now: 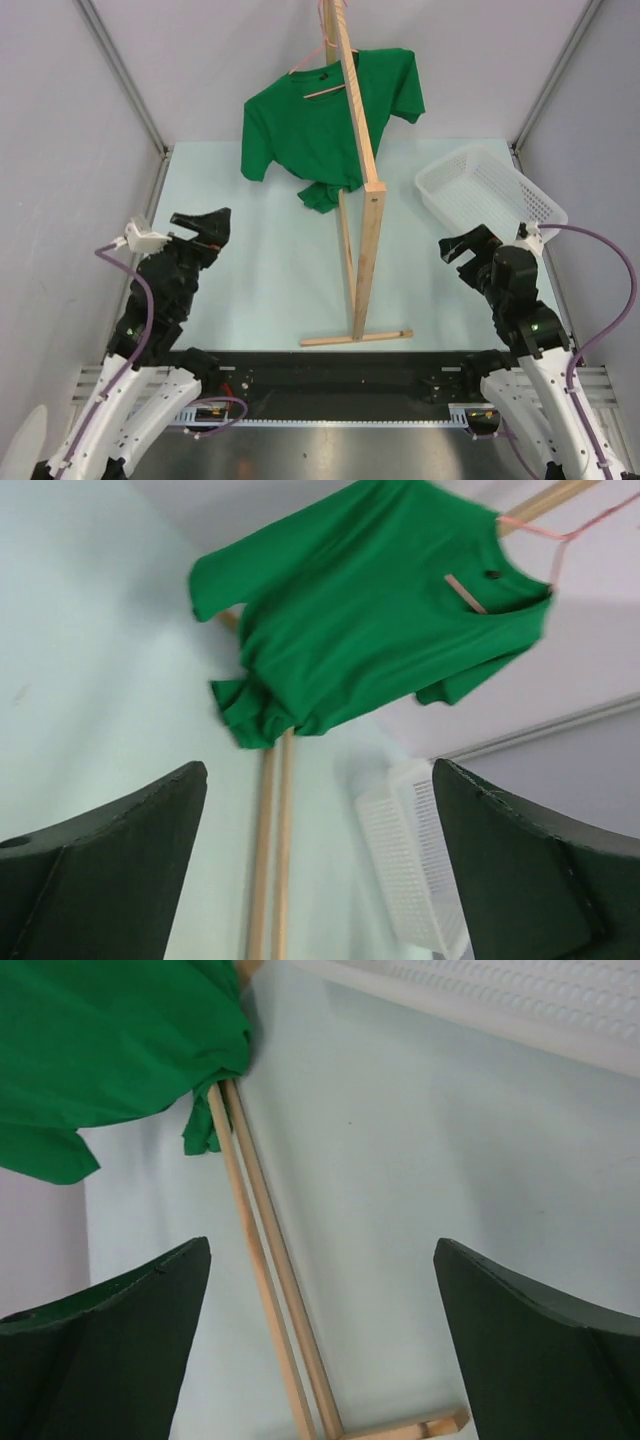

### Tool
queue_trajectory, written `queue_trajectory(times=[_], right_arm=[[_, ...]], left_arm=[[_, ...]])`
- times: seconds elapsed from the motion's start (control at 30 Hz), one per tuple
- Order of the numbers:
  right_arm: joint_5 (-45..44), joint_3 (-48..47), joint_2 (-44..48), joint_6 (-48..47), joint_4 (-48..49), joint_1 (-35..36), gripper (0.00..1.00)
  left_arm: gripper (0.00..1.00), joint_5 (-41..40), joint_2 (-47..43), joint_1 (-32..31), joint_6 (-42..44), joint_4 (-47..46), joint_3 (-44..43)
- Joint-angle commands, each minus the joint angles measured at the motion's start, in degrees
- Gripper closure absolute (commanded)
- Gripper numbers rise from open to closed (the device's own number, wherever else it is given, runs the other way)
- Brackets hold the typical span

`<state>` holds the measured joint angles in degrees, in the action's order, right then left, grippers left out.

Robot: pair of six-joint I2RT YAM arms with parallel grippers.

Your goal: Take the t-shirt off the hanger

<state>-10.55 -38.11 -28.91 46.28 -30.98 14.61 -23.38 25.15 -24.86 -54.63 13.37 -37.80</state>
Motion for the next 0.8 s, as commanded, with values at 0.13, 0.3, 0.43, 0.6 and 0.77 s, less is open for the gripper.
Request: queue_trajectory(times=[0.13,0.3,0.43,0.6,0.77], right_arm=[[-0.4,-12.9,-11.3,0.5,-18.1,-0.5,0.0],[4.3,-15.4,-15.2,-5.6,-19.1,-0.4,0.0],[2.9,-15.0,-15.5,-8.5,-20.1,-0.2,0.0],[14.5,-11.1,-12.9,-13.1,-14.8,-0.2,0.0],[18.5,-13.1,-12.3,-14.9,-13.8,0.7,0.0]], left_arm=[[0.0,14.5,8.8,0.5,17.3,18.8,-14.1],[0.0,22.1,6.1,0.5,19.6,13.0,-11.9],[0.0,20.9,9.1,0.5,23.7,12.1,-14.8],[0.0,22.7,19.1,0.7,26.9,12.2,-23.7],[0.0,22.9,29.5,6.7,30.4,5.3,-29.0]])
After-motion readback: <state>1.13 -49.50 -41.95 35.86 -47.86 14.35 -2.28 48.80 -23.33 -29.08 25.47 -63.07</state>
